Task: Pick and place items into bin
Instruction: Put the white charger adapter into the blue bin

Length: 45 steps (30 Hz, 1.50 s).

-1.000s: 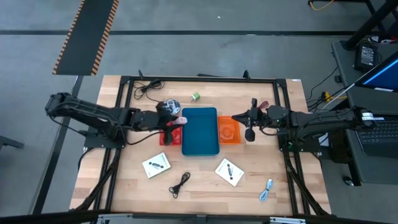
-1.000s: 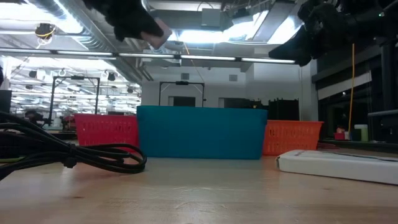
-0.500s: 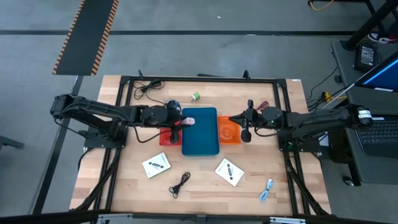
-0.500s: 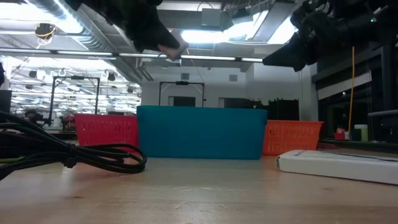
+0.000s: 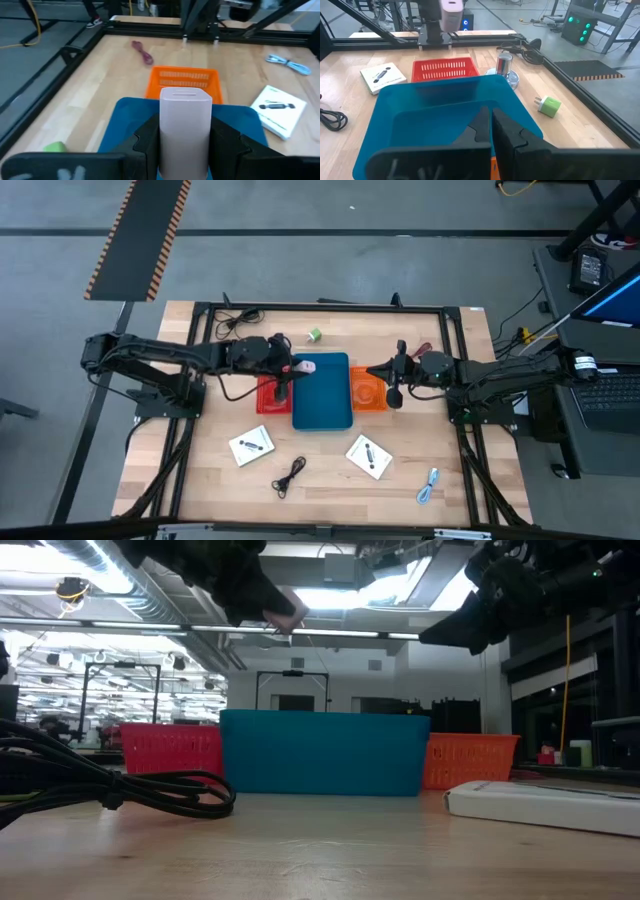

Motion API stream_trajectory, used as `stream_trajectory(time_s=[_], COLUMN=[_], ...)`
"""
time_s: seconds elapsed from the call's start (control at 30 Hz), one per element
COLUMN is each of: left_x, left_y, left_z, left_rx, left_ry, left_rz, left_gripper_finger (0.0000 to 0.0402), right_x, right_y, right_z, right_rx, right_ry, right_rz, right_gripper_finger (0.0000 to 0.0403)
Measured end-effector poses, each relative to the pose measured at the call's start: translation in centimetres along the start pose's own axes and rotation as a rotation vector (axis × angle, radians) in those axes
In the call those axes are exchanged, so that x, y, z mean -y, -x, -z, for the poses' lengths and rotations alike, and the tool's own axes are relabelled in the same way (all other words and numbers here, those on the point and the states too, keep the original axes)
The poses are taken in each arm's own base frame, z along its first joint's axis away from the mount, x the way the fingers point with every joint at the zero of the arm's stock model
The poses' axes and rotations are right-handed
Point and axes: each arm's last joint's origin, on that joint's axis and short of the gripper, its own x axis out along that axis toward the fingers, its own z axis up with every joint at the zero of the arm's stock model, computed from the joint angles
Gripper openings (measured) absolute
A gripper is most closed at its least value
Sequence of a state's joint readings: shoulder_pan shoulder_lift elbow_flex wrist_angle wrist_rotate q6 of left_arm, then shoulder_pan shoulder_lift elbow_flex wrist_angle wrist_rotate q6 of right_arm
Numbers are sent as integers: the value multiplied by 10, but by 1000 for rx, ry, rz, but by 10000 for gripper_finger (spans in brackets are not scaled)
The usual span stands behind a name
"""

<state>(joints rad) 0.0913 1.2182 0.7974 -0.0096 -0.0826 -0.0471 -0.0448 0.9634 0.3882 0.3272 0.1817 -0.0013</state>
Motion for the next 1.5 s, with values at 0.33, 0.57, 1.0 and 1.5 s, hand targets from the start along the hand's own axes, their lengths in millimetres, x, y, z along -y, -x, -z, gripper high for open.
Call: stream_trajectory(time_s=[0.33, 0.57, 1.0, 1.5], left_x=[-11, -21, -27, -28], left_y=[-29, -57, -108, -148], left_z=[-8, -26, -7, 39], left_rx=[-192, -380, -563, -718], left_ry=[10, 13, 57, 69], left_rz=[24, 36, 17, -2], left_gripper_finger=[114, 114, 114, 120], right_x=[0, 0, -2, -4], right_y=[0, -1, -12, -22], right_z=[-2, -1, 8, 11], right_rx=[21, 15, -31, -17], right_ry=[-12, -79, -64, -21], right_rz=[0, -1, 1, 0], right_gripper_finger=[0, 0, 0, 0])
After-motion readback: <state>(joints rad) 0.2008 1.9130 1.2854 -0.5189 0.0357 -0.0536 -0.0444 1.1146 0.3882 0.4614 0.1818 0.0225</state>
